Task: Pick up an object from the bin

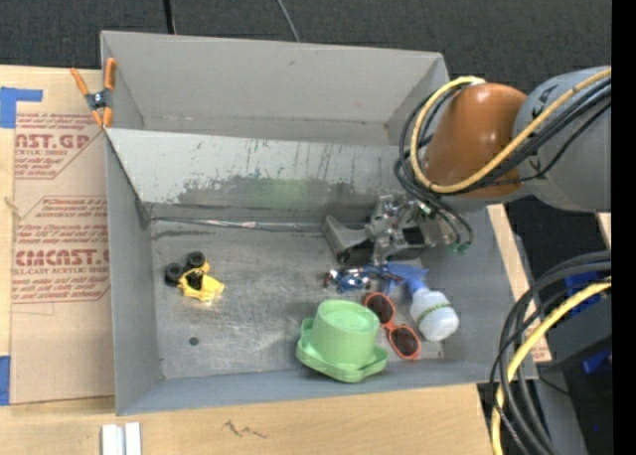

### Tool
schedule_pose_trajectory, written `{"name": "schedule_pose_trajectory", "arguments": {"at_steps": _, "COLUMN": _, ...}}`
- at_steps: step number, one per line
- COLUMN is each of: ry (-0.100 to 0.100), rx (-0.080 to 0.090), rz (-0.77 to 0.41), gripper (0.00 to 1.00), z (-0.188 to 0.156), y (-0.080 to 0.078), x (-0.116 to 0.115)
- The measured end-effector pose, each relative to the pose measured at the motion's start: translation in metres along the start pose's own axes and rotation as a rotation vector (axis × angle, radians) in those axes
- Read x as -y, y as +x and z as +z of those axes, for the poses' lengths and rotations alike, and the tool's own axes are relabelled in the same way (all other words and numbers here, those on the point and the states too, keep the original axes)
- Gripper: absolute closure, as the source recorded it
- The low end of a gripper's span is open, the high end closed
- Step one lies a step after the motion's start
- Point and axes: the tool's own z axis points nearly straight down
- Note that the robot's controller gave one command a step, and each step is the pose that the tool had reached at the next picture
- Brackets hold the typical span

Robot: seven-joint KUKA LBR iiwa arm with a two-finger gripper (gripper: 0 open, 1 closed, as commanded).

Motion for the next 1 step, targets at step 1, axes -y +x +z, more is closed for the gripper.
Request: {"name": "schedule_pose_trajectory", "arguments": {"at_steps": 1, "ry": 0.0, "rx": 0.0, "rz": 0.0, "gripper": 1.0, "z": 0.0, "y": 0.0, "x": -0.0001}}
